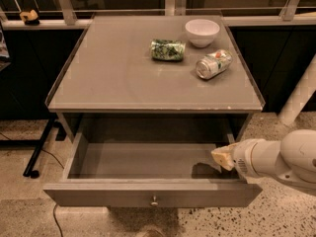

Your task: Open top drawer

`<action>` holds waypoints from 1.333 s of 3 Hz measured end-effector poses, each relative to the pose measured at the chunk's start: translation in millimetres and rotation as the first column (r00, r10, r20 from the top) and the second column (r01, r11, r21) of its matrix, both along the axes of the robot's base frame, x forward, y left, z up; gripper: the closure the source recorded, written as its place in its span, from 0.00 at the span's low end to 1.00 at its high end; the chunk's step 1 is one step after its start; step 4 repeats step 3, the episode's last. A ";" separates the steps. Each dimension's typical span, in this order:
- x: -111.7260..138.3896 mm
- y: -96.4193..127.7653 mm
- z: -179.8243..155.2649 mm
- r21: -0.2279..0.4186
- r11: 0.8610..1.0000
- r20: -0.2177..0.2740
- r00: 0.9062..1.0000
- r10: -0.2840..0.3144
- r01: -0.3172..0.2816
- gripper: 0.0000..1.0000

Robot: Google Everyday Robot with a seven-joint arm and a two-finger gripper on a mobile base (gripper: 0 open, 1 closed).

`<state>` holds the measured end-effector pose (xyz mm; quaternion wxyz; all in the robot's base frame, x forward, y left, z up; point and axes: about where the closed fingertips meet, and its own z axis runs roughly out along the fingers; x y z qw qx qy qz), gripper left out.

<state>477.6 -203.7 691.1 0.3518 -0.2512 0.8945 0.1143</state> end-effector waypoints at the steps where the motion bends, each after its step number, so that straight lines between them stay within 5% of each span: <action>1: 0.0 0.0 0.0 0.000 1.000 0.000 1.000 0.000 0.000 0.12; 2: 0.0 0.0 0.0 0.000 1.000 0.000 1.000 0.000 0.000 0.00; 4: 0.0 0.0 0.0 0.000 1.000 0.000 1.000 0.000 0.000 0.00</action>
Offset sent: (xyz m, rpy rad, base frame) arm 0.0000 0.0000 0.0000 0.0000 0.0000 0.0000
